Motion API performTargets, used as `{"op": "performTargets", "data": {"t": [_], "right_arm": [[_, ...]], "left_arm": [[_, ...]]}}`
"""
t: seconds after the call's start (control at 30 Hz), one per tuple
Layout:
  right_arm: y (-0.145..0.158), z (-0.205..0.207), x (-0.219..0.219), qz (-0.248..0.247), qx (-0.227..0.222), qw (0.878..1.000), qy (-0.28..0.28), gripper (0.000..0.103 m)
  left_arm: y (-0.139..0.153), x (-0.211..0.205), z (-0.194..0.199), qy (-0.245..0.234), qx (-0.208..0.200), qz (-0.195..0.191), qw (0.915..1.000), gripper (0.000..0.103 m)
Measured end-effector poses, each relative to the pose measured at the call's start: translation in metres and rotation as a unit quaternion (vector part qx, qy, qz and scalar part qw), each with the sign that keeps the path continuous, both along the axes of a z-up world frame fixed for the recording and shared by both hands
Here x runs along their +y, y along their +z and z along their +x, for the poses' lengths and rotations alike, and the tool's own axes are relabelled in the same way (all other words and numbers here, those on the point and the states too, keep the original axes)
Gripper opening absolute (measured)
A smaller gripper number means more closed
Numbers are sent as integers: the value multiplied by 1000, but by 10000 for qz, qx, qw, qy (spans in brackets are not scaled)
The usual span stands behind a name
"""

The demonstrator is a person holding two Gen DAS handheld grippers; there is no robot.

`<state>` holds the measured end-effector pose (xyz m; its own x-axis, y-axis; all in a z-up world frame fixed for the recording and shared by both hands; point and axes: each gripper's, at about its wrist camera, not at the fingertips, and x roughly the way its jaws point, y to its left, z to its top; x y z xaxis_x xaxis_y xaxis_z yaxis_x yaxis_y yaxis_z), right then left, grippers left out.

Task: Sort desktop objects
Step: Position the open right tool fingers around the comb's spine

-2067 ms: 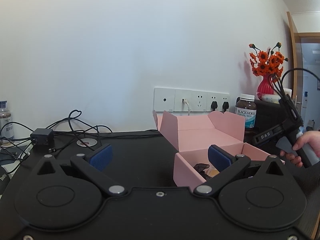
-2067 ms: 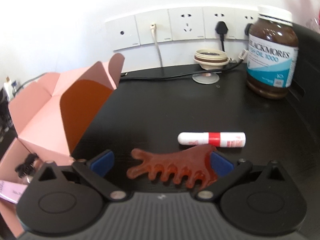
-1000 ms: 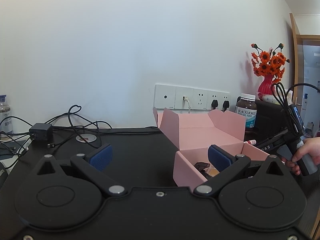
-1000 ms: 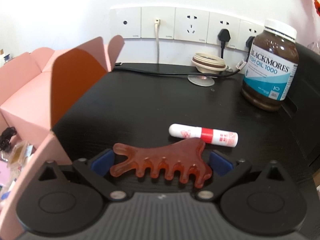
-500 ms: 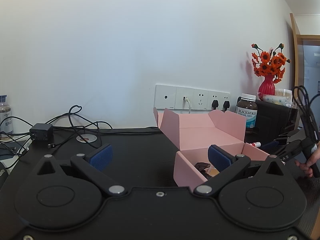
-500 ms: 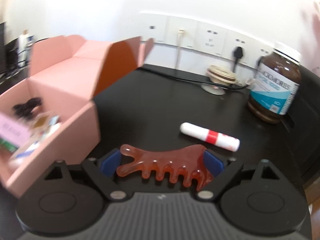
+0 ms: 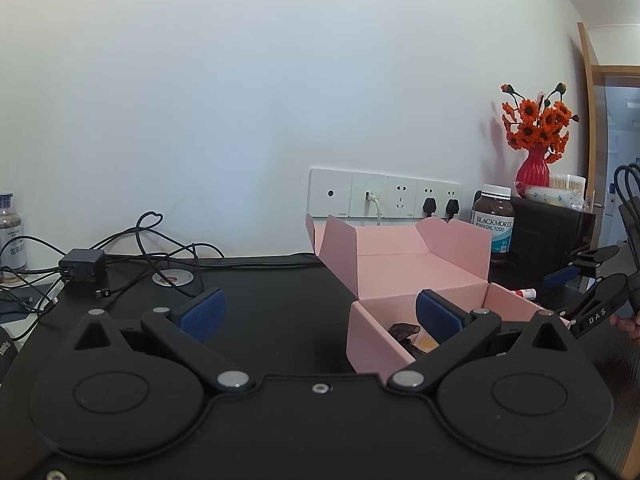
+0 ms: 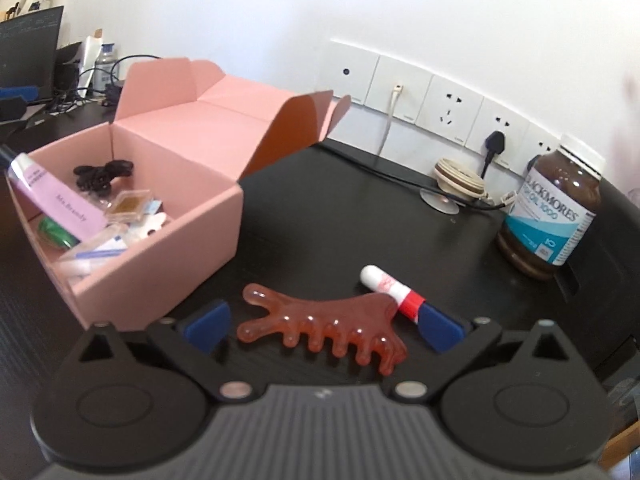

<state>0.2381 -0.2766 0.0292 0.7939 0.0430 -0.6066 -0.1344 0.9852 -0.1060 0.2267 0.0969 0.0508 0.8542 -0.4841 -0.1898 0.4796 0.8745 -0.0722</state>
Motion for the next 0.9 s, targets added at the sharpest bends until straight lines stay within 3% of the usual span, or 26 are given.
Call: {"op": "performTargets", "data": {"t": [0.23,0.4,0.73,0.9], "right_arm": [[8,0,-23,893,266,9918,-878,100],[3,4,-44,2303,570,9519,-1938,96],[-1,18,-6,1444,514,9729,-1728,87],[-5,21,3,943,412,9873,-1210,81]], "left_arm": [[0,-1,0,5,-12,15,10000,103],[0,-1,0,11,-11,24,10000,103],[0,-1,1,-11,22,-13,10000,103],[-1,-1,1,-37,-1,16,10000,103]]}}
